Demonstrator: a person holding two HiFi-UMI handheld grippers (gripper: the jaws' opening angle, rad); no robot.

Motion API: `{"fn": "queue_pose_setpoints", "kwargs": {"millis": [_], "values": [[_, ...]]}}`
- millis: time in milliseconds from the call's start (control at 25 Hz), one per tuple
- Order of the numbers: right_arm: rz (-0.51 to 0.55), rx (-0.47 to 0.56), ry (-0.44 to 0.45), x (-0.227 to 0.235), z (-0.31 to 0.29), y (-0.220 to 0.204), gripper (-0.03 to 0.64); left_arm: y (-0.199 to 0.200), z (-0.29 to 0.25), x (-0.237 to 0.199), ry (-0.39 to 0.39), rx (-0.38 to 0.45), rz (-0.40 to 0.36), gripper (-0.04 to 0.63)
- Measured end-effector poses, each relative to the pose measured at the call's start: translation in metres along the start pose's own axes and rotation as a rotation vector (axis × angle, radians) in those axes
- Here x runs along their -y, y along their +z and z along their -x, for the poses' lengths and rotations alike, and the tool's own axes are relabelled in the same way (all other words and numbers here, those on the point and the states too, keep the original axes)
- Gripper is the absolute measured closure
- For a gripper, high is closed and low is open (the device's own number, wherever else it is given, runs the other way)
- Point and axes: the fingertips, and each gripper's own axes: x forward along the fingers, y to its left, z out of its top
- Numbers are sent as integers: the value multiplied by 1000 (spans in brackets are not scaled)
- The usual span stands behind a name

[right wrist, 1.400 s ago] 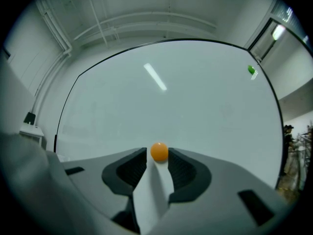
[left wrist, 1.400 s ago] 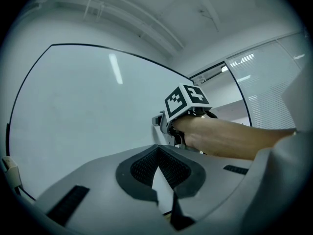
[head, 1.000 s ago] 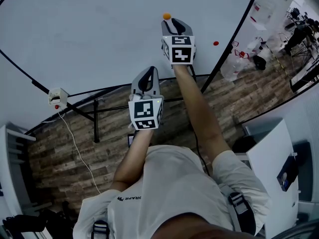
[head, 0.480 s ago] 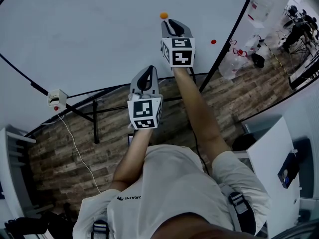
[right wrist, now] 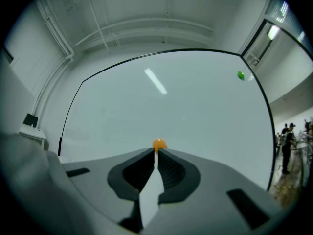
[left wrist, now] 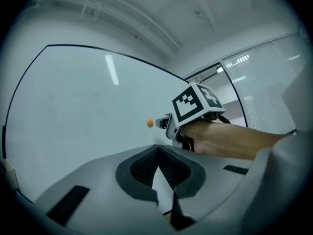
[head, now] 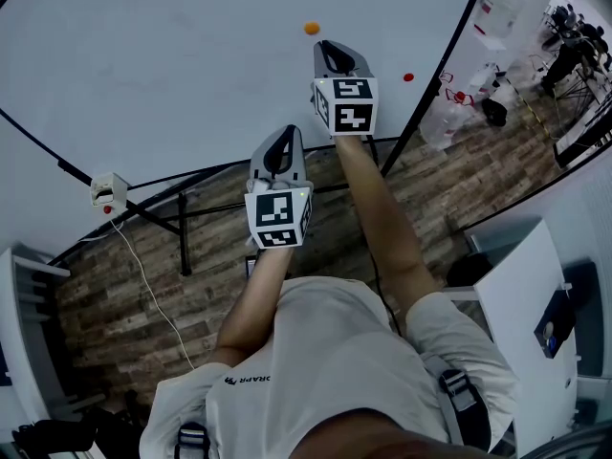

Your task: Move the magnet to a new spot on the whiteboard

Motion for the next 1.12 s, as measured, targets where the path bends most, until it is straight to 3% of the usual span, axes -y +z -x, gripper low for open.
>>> {"fn": "queue_pose_setpoints", "kwargs": {"millis": [1120], "values": [[-12, 24, 86, -24, 40, -25, 603, 6, 2, -1, 15, 27, 10, 592]]}}
